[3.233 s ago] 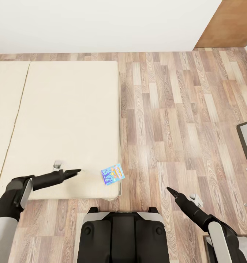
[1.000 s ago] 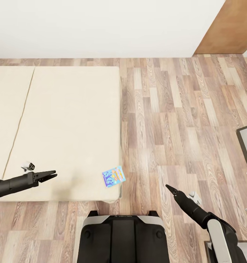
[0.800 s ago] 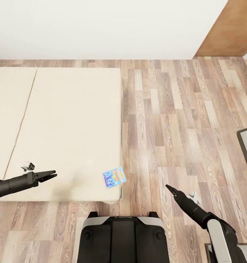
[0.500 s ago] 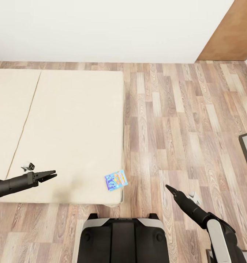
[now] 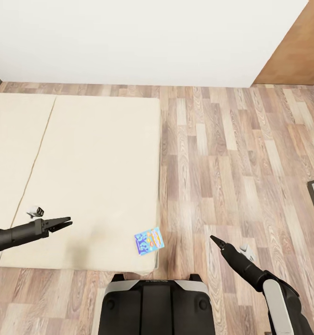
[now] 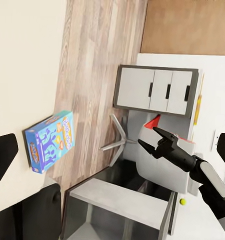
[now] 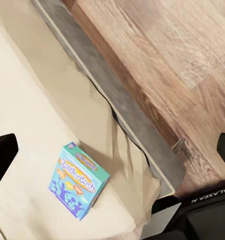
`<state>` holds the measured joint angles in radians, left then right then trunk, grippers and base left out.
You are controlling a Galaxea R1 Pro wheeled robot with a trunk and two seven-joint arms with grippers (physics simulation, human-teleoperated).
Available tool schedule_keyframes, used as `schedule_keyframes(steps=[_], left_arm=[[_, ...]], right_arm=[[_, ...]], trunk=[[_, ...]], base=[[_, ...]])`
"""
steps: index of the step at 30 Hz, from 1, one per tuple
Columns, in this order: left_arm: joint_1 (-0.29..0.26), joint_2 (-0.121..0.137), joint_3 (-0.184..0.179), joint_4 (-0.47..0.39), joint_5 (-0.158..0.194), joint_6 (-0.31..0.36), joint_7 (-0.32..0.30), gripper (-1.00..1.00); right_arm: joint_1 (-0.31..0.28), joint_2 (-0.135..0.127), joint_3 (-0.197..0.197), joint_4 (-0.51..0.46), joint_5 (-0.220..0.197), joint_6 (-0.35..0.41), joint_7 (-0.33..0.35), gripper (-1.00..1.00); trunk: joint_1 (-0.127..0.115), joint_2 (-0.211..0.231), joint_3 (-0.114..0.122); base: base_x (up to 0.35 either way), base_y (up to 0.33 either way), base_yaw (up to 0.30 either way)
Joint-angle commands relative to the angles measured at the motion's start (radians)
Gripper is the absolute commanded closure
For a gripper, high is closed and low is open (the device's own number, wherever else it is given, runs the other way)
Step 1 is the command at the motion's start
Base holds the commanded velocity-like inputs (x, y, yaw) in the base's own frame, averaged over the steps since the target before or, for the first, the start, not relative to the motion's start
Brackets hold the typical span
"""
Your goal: Put all the toys in the child's room - the three board games (two on the bed and one on the table), the two jigsaw puzzles on the table, and the tennis ball on the table - inside the toy box on the table in the child's room.
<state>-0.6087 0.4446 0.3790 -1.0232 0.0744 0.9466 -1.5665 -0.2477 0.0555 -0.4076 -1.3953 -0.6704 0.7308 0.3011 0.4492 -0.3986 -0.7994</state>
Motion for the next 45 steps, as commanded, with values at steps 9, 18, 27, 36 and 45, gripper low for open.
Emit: schedule_keyframes(steps=[9, 18, 27, 36, 45], left_arm=[[0.000, 0.000, 0.000, 0.000, -0.001, 0.011, -0.004, -1.00], [0.000, -0.001, 0.000, 0.000, -0.001, 0.011, -0.004, -1.00], [0.000, -0.001, 0.000, 0.000, -0.001, 0.011, -0.004, -1.00], [0.000, -0.002, 0.000, 0.000, -0.001, 0.011, -0.004, -1.00], [0.000, -0.002, 0.000, 0.000, -0.001, 0.011, -0.004, -1.00]], right_arm=[[-0.001, 0.001, -0.003, 0.000, 0.000, 0.007, 0.004, -1.00], [-0.001, 0.002, -0.003, 0.001, 0.001, 0.007, 0.004, -1.00], [-0.001, 0.004, -0.003, 0.001, 0.003, 0.006, 0.004, -1.00], [-0.001, 0.007, -0.002, 0.001, 0.007, 0.006, 0.005, -1.00], [-0.001, 0.009, -0.002, 0.001, 0.008, 0.005, 0.004, -1.00]], trunk=[[0.001, -0.001, 0.007], [0.001, -0.001, 0.018], [0.001, -0.001, 0.022], [0.001, -0.001, 0.022], [0.001, -0.001, 0.022]], base=[[-0.039, 0.000, -0.118], [-0.011, 0.000, -0.179], [-0.001, 0.000, -0.060], [0.000, 0.000, -0.003], [0.000, 0.000, 0.000]])
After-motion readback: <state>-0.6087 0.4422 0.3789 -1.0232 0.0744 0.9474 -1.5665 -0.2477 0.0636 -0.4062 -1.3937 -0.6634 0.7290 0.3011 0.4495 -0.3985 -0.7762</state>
